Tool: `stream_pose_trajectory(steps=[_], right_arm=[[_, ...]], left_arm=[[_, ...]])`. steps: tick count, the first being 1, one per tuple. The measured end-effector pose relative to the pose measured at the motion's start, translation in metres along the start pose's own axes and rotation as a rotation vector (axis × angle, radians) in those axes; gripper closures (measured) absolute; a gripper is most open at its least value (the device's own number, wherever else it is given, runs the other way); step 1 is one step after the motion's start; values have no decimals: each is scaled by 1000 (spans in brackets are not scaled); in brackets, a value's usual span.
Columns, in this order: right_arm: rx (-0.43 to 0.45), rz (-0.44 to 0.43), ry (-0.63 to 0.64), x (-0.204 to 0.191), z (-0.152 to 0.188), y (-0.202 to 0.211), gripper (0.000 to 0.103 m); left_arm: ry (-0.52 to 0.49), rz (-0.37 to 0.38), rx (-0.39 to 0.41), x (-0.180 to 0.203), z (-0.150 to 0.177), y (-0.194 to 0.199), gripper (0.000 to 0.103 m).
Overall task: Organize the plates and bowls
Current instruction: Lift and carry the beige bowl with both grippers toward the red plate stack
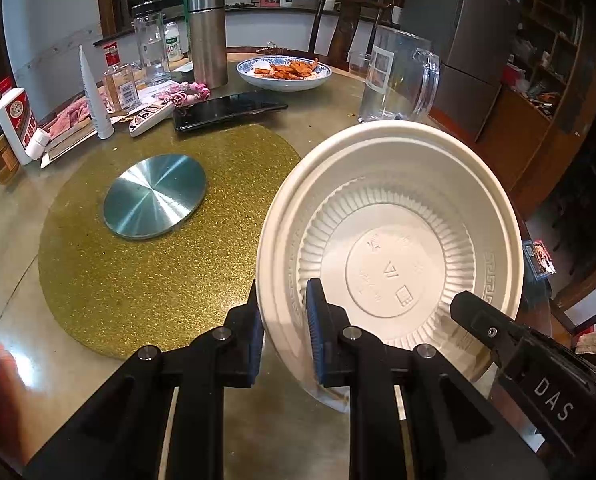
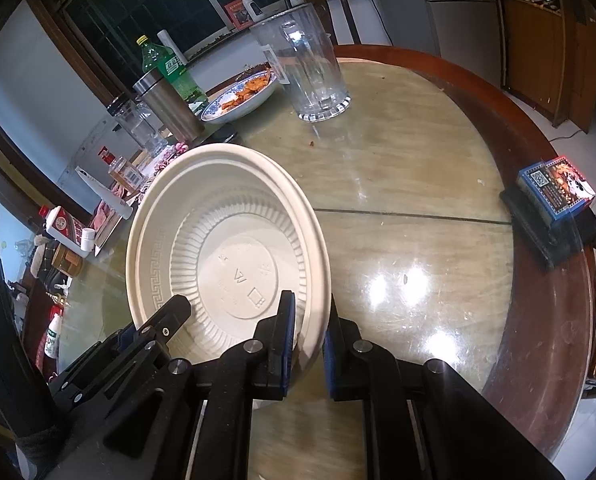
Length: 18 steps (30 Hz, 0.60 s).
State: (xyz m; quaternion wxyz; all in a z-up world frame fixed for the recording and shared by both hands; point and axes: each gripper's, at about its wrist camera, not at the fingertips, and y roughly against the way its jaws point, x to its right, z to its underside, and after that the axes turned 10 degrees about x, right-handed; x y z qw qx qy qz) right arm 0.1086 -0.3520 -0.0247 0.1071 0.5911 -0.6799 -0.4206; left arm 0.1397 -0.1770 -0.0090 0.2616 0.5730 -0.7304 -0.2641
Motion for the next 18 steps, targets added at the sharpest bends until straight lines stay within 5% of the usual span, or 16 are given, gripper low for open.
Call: stream_pose_trajectory(steps=[18], right_arm=[[7,-4,12,-4,-2,3,91]], left_arm=[[-1,-14,31,-3,-5,9,86]])
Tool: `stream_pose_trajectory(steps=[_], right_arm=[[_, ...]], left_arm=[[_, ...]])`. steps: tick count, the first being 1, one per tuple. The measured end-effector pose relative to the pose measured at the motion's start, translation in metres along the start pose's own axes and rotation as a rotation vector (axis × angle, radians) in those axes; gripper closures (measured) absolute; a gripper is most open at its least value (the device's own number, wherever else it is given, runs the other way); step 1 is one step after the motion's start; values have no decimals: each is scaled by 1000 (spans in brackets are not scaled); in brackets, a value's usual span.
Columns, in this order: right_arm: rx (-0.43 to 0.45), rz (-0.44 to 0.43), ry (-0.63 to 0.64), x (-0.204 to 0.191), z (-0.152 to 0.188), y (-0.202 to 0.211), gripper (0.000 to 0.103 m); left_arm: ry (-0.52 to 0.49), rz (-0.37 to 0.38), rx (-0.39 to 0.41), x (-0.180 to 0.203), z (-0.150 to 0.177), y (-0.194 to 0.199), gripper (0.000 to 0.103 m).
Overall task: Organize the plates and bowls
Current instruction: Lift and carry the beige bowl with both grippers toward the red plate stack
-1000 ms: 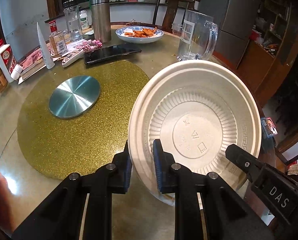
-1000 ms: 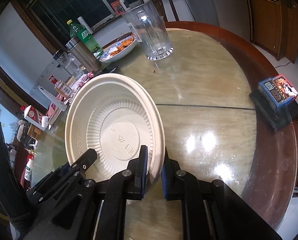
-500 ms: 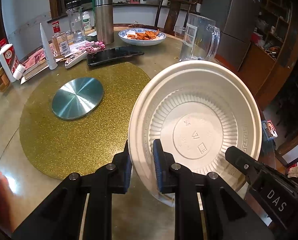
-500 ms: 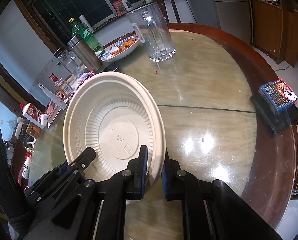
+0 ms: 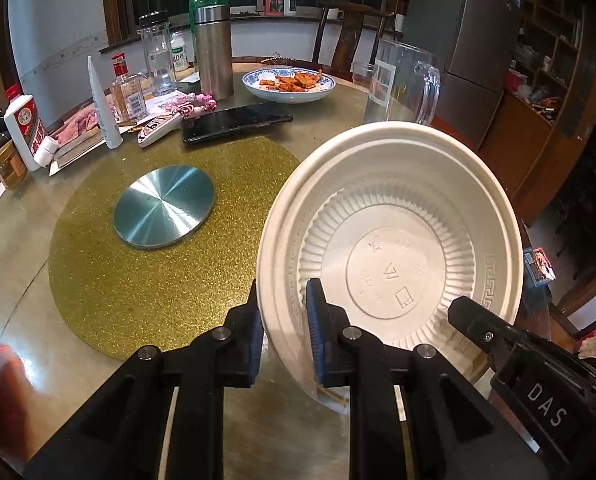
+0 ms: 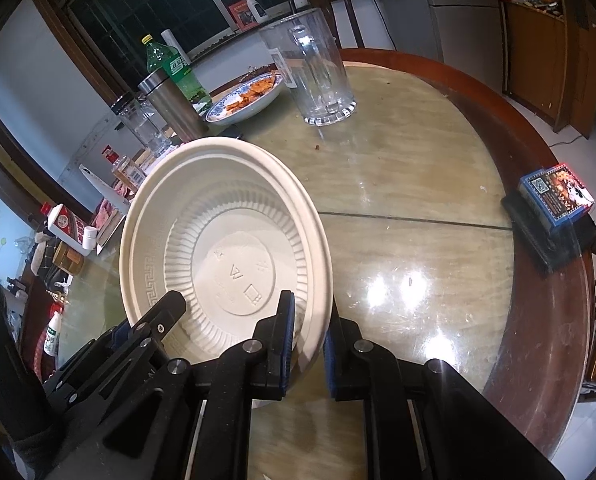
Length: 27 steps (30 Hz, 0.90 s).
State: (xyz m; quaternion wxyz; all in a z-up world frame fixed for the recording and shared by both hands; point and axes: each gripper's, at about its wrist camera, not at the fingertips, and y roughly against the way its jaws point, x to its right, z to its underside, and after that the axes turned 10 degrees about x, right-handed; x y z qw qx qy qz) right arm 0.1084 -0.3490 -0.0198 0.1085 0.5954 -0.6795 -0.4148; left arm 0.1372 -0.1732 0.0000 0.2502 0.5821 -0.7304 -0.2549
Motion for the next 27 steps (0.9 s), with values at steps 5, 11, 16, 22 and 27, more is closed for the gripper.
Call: stream_pose_trajectory(steps=[5,11,16,22,27], right_arm=[[8,-9,4,-1,-2,6,90],[9,-60,26,-21,4,10,90],[-14,-108,77,-55,19,10,90],[-24,-154,146,-99,40,21,90],[-32,-177,196,-130,58,31,90]], left_arm=[[-9,-10,15,1,-4,8,86],[-4,-71,28,-24,2,25,86],[36,-120,31,-57,11,39,86],[82,-163,55,-96,22,66,86],[121,-184,66,-122,33,83,86]])
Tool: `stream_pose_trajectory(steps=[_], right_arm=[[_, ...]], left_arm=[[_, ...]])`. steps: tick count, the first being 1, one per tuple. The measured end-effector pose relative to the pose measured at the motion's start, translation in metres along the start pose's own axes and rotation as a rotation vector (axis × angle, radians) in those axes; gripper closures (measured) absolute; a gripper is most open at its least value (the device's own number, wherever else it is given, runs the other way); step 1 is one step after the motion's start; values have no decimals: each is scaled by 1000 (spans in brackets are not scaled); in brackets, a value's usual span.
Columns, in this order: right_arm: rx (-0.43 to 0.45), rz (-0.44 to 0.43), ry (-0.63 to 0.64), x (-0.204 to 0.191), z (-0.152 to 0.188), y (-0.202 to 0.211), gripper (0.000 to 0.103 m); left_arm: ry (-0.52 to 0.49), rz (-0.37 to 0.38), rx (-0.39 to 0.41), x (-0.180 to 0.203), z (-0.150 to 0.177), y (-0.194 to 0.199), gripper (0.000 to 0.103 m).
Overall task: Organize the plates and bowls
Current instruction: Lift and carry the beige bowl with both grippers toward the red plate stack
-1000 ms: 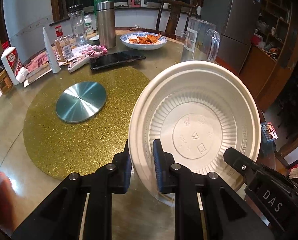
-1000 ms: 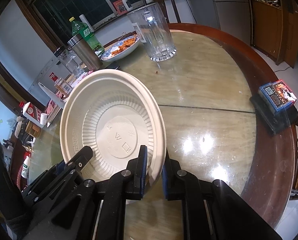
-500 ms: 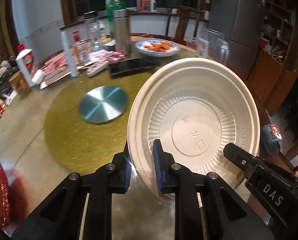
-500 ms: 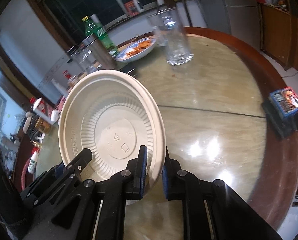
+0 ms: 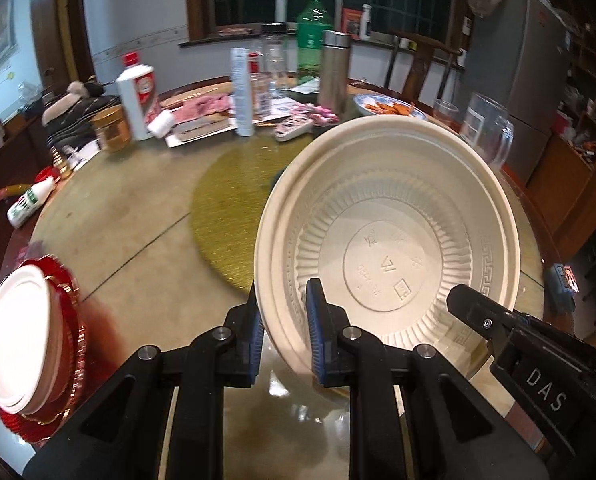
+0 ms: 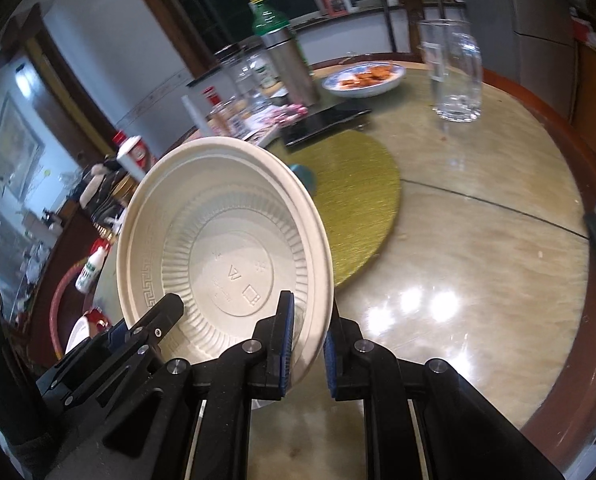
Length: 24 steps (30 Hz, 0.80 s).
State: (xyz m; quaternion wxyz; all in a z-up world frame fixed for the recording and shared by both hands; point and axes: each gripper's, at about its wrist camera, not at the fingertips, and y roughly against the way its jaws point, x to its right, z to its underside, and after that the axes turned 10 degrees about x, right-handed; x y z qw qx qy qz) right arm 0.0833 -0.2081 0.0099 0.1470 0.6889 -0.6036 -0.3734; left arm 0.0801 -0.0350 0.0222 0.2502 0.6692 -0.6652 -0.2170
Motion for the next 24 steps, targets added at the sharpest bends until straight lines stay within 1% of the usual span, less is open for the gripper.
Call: stream_pose_trajectory(steps=[8,17,24], right_arm=[[-9,-24,73,-43,11,3,90],[-19,-46,97,-54,21,8,90],[-29,-69,112,-55,25,5,90]], left_arm=[[48,-24,12,-32,8,16,86],[59,-29,12,-44,18,26,86],[64,-41,18,-49,22,32,86]])
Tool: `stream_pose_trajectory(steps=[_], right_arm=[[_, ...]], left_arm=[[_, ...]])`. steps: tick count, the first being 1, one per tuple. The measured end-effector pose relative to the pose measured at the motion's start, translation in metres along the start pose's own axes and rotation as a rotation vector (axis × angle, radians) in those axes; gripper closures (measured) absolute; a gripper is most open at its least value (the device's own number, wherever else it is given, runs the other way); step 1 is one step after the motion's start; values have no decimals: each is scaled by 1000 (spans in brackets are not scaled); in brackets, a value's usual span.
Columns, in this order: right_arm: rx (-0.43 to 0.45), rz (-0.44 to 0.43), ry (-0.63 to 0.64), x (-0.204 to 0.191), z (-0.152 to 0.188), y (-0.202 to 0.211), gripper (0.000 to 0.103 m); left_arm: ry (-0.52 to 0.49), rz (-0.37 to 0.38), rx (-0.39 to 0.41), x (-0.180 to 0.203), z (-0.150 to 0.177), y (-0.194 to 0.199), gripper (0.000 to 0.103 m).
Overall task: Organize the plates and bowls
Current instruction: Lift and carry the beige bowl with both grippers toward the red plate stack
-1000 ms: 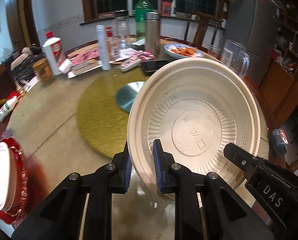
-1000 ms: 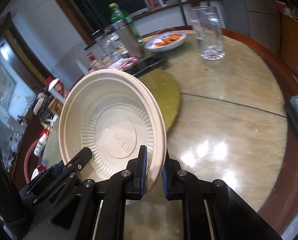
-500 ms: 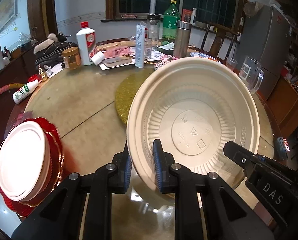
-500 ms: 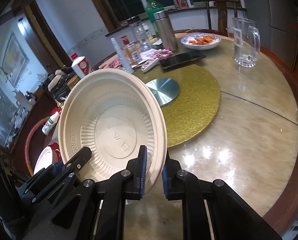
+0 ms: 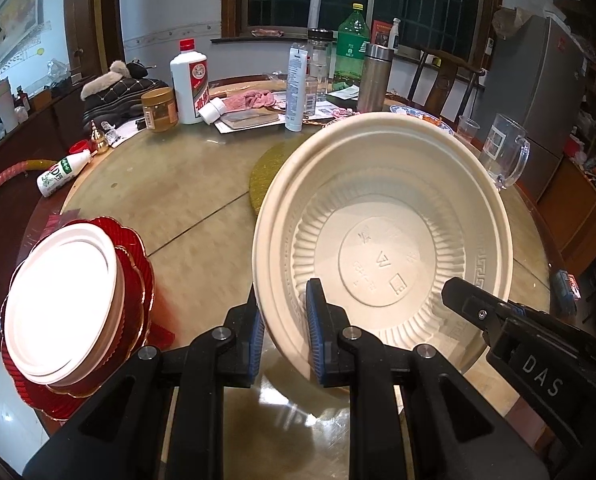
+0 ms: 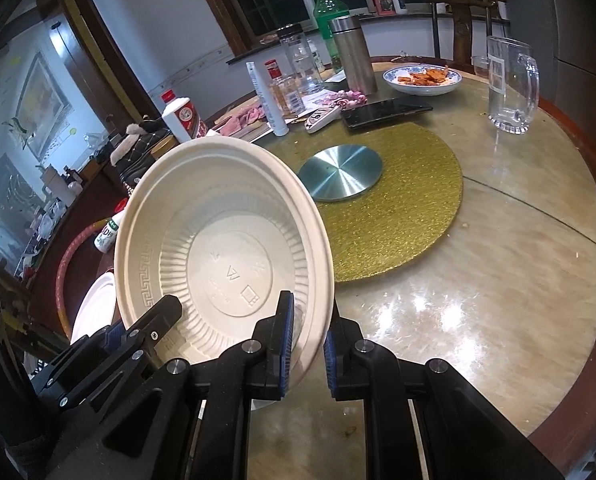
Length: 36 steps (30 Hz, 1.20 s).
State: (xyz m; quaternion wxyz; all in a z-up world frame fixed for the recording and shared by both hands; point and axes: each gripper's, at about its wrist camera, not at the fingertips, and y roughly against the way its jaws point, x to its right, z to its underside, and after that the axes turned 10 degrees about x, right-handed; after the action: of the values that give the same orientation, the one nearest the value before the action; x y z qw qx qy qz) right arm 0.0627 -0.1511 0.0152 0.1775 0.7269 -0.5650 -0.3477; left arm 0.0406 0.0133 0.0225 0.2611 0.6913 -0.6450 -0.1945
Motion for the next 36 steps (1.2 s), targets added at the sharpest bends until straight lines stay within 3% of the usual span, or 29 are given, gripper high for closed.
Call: stream_pose_trajectory(steps=[36], right_arm=[[-15,-115,88,-35,14,-1,90]], left_arm=[[33,-43,12,-36,13,23,85]])
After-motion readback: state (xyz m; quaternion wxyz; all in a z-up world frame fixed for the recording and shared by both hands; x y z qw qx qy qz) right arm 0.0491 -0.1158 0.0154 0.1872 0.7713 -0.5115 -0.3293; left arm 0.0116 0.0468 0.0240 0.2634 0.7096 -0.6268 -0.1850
